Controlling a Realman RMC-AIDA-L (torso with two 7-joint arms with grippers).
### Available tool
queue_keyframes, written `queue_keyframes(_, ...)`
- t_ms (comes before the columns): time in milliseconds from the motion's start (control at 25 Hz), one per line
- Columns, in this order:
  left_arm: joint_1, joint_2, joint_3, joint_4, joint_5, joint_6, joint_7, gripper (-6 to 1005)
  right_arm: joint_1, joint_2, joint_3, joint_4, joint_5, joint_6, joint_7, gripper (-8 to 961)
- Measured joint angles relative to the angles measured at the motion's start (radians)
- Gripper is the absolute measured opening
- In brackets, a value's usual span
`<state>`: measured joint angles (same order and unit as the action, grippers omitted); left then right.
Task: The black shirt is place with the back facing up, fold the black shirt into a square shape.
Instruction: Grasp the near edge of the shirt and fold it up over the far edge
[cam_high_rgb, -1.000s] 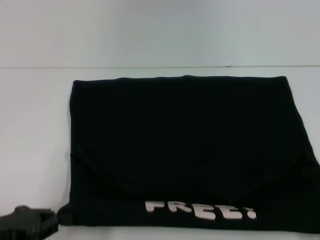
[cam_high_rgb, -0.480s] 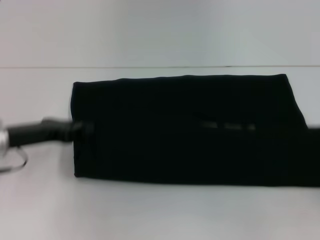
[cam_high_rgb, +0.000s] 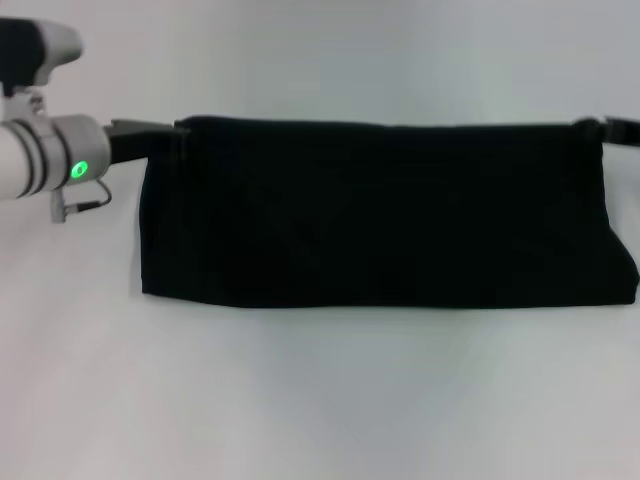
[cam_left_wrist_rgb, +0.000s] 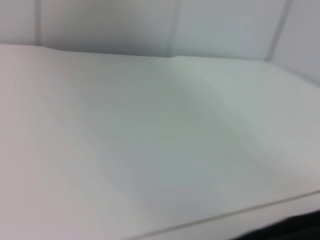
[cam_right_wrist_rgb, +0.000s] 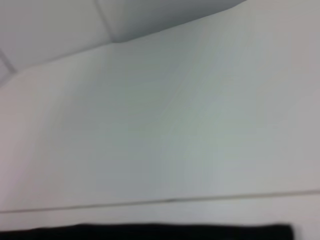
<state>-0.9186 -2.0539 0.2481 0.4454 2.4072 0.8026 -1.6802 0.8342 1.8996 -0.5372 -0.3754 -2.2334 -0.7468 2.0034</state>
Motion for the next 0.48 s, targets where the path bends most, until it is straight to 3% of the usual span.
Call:
queue_keyframes(200, -0.036, -0.025, 0.101, -0.018, -0.004, -0.203, 0.007, 26, 0.05, 0.019, -0.066, 0.026, 0.0, 0.145, 0.016, 51)
queue_keyframes(480, -0.044, -0.03, 0.139, -0.02, -0.019, -0.286, 0.007, 26, 0.057, 0.023, -0.063, 0.027, 0.007, 0.187, 0.01, 50)
